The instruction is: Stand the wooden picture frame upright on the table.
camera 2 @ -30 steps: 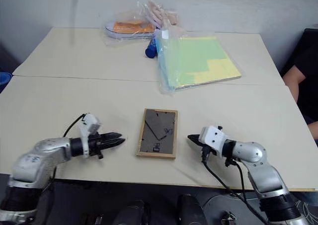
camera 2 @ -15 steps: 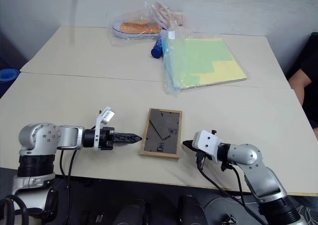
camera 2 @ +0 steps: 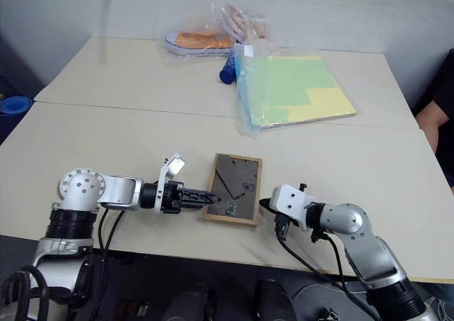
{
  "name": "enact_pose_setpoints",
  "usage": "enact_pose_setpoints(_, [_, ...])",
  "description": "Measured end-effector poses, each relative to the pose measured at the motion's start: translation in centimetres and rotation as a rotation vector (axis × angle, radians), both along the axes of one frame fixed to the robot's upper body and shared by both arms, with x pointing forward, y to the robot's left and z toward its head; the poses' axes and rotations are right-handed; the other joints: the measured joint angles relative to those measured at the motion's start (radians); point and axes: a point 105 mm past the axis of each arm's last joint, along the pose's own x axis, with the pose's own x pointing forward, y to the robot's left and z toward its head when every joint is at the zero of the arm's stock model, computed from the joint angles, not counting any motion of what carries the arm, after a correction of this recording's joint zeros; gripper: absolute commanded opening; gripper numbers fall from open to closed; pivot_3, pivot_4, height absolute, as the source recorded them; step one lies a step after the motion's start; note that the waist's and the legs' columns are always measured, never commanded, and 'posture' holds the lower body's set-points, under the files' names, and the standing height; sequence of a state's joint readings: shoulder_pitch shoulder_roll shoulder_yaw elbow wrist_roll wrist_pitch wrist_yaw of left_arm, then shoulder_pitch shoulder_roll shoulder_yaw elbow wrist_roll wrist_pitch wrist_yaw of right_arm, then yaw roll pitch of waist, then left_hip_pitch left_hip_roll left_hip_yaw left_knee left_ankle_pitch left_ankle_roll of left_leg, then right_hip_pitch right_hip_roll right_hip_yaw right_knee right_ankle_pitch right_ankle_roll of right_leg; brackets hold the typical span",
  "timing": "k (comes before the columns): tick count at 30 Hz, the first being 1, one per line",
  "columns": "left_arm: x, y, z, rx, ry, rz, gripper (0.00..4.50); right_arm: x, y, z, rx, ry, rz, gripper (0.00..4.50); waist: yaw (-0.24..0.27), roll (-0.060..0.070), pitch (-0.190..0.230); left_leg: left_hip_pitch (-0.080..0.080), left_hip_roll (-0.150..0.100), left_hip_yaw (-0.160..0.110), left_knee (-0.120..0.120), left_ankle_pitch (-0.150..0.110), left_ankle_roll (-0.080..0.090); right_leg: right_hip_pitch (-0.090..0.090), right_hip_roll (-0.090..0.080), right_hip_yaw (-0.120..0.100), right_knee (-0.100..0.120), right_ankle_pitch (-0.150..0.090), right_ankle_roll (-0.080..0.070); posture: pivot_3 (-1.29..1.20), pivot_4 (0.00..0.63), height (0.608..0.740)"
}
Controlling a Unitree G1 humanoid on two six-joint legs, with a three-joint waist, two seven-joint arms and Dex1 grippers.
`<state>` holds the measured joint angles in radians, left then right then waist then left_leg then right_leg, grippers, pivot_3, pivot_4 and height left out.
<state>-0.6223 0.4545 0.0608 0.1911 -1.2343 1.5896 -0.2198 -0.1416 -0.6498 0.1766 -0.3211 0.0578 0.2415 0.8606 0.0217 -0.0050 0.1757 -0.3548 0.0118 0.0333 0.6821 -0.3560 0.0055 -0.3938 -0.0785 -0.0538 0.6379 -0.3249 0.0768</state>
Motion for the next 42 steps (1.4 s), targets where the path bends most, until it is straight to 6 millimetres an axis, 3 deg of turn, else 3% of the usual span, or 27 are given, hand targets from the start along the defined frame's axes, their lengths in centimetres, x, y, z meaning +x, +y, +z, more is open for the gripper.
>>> enact_pose_setpoints(6, [-0.8,-1.3,-0.5,-0.057,0.074,-0.033,1.42,0.0,0.3,-0.3,0.004,0.007,0.005,0.0,-0.002,0.0,0.0,-0.001,0.0,0.0,0.0,0.0,-0.001,-0.001,0.001,-0.001,0.0,0.0,0.001,0.0,0.15,0.74])
enact_pose_setpoints(8, [-0.9,-1.3,-0.6,-0.062,0.077,-0.03,1.19,-0.1,0.3,-0.2,0.011,0.007,0.004,0.0,-0.004,0.0,0.0,0.0,0.0,0.0,0.0,0.0,-0.001,0.0,0.001,-0.001,0.0,0.0,0.001,0.0,0.15,0.74])
enact_pose_setpoints(10, [-1.1,-0.9,-0.6,-0.077,0.067,-0.01,1.19,-0.3,0.1,-0.1,0.047,0.022,-0.001,0.34,-0.008,0.0,0.0,0.0,0.001,0.001,0.0,0.0,-0.001,0.0,0.001,-0.001,0.0,0.0,0.001,0.0,0.15,0.74])
enact_pose_setpoints(13, [-1.0,-0.4,-0.7,-0.108,-0.014,0.04,1.19,-0.7,-0.7,1.1,0.175,0.066,0.004,1.19,-0.017,0.0,0.0,0.0,0.001,0.001,0.0,0.001,-0.002,0.0,0.002,-0.001,0.0,0.0,0.001,0.0,0.15,0.74])
enact_pose_setpoints(16, [-0.6,0.4,0.0,-0.082,-0.273,0.035,1.19,-0.9,-0.7,3.6,0.316,0.101,0.052,2.16,-0.028,0.0,0.0,0.002,0.002,0.003,0.0,0.001,-0.004,0.0,0.003,0.001,-0.002,0.0,0.001,0.0,0.15,0.74])
enact_pose_setpoints(19, [0.4,1.0,0.4,-0.045,-0.474,0.023,1.19,-0.6,0.4,6.4,0.436,0.153,0.111,3.12,-0.027,0.0,0.0,0.003,0.003,0.003,0.0,0.002,-0.005,0.0,0.004,0.002,-0.001,0.0,0.0,0.0,0.15,0.74])
enact_pose_setpoints(23, [0.5,0.6,0.5,-0.045,-0.562,-0.026,1.19,0.5,2.5,8.1,0.479,0.188,0.133,4.46,-0.024,0.0,0.0,0.001,0.003,0.002,0.0,0.001,-0.004,-0.001,0.002,0.002,-0.001,0.0,0.0,0.0,0.15,0.74])
enact_pose_setpoints(31, [0.6,1.0,0.5,-0.03,-0.602,-0.042,1.19,2.4,5.5,8.0,0.504,0.216,0.171,4.46,-0.025,0.0,0.0,-0.001,0.002,0.002,0.0,0.0,-0.001,-0.003,0.001,0.001,0.0,0.0,0.0,0.0,0.15,0.74])
enact_pose_setpoints(36, [0.4,0.7,0.6,-0.018,-0.622,-0.057,1.19,0.7,7.0,7.9,0.493,0.266,0.325,4.46,-0.023,0.0,0.0,-0.002,0.003,0.001,0.0,0.0,0.0,-0.003,0.001,0.001,0.0,0.0,0.001,0.0,0.15,0.74])
enact_pose_setpoints(42, [0.3,0.7,0.7,-0.031,-0.592,-0.051,1.19,-0.7,6.2,8.0,0.444,0.239,0.395,4.46,-0.024,0.0,0.0,-0.002,0.002,0.001,0.0,-0.001,0.001,-0.002,0.001,0.001,0.0,0.0,0.001,0.0,0.15,0.74])
